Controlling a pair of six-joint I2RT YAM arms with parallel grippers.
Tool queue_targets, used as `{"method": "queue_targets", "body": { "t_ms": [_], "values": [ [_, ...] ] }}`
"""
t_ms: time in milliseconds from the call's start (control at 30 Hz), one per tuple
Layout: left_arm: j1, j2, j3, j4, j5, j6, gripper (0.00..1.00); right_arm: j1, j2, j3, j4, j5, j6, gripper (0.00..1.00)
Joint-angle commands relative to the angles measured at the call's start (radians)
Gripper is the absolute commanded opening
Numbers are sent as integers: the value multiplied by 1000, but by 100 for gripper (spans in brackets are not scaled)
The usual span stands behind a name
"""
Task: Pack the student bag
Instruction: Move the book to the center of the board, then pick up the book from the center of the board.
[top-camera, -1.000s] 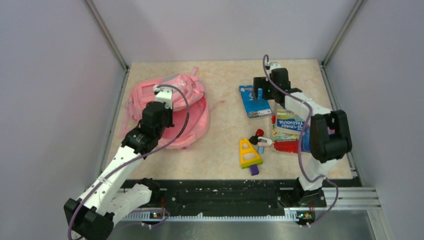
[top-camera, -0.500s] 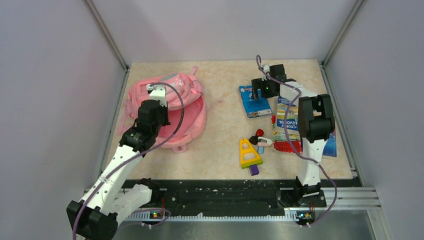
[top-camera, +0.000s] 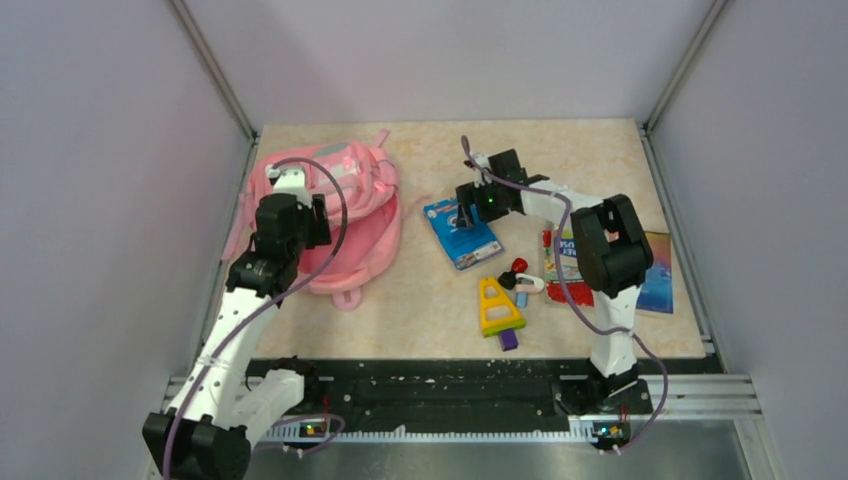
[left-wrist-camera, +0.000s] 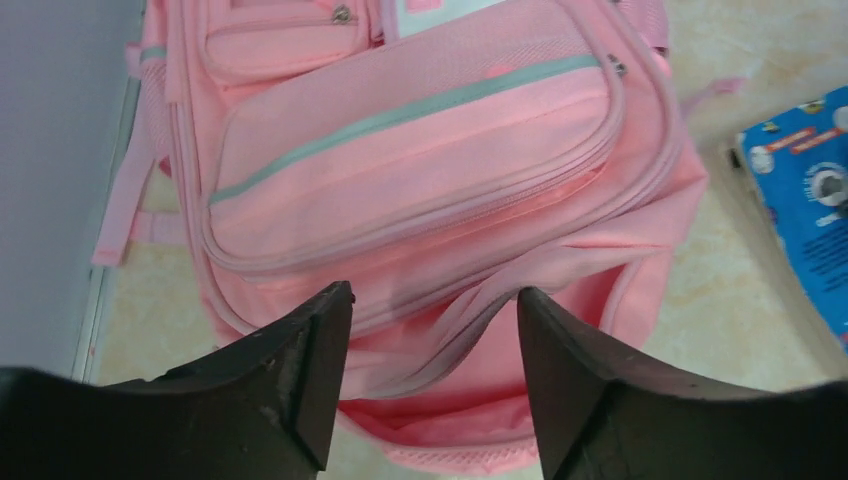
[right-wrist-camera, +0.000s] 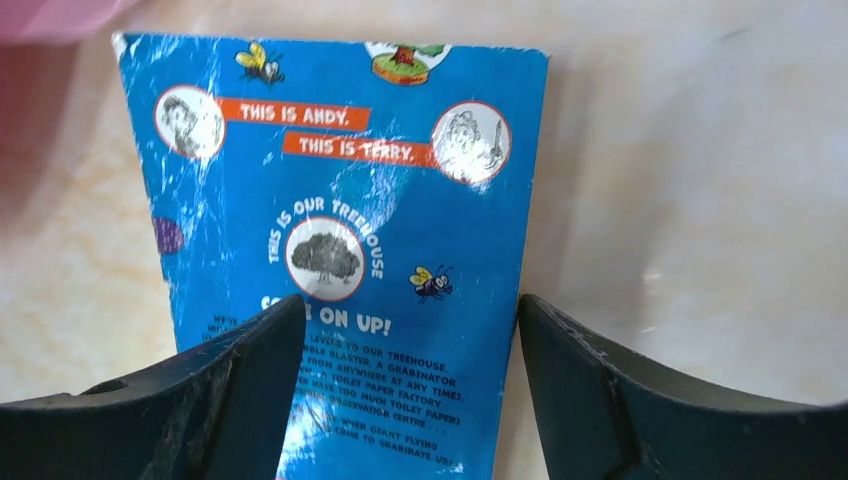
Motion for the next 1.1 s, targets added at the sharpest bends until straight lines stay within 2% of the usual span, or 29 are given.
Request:
{"method": "queue_targets", "body": {
  "t_ms": [0, 133, 200, 367, 633, 733, 933, 1067],
  "values": [
    [-30, -6, 132, 63, 144, -38, 71, 40, -131, -90, 29, -3, 119, 79],
    [-175, 36, 203, 79, 79, -93, 75, 33, -221, -132, 40, 53, 95, 87],
    [-244, 84, 202, 129, 118, -163, 76, 22, -236, -136, 32, 51, 78, 88],
    [-289, 221, 95, 355, 317, -451, 76, -26, -249, -168, 31, -16, 86, 88],
    [-313, 451, -61, 775, 372, -779, 76, -50, -294, -276, 110, -84, 139, 88],
    [-313, 533, -71, 821, 356, -820, 77, -49, -295, -306, 171, -132, 173, 88],
    [-314, 726, -12, 813, 374, -830, 77, -50, -270, -319, 216, -185, 224, 84],
    [-314, 787, -2, 803, 329, -830, 77, -50, -278, -333, 225, -194, 234, 83]
  ]
}}
